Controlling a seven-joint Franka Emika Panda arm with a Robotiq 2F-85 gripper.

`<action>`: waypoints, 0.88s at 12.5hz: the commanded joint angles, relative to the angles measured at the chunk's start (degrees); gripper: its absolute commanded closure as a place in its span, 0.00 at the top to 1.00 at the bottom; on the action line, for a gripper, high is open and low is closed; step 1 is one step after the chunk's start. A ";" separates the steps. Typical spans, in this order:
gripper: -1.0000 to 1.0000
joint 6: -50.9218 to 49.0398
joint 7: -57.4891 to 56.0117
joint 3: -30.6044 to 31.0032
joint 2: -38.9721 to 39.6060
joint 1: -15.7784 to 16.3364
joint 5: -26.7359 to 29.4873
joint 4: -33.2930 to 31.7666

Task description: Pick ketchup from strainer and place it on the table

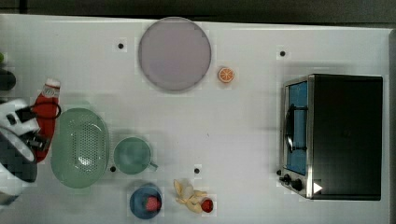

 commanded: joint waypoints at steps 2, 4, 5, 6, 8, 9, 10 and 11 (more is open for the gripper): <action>0.59 -8.33 -4.64 -4.62 -0.48 -8.29 0.04 5.50; 0.59 -10.21 -8.09 -7.42 -1.65 -11.12 -0.42 6.08; 0.59 -10.20 -9.51 -8.93 -2.37 -12.45 -0.89 6.00; 0.59 -10.20 -10.60 -10.41 -3.03 -13.56 -1.49 5.99; 0.59 -10.46 -14.18 -13.25 -3.99 -15.38 -2.34 5.75; 0.59 -10.53 -16.90 -14.75 -4.37 -16.08 -2.49 5.32; 0.59 -10.57 -20.01 -16.26 -4.56 -16.64 -2.50 4.74; 0.59 -10.55 -23.45 -17.65 -4.57 -17.04 -2.49 3.98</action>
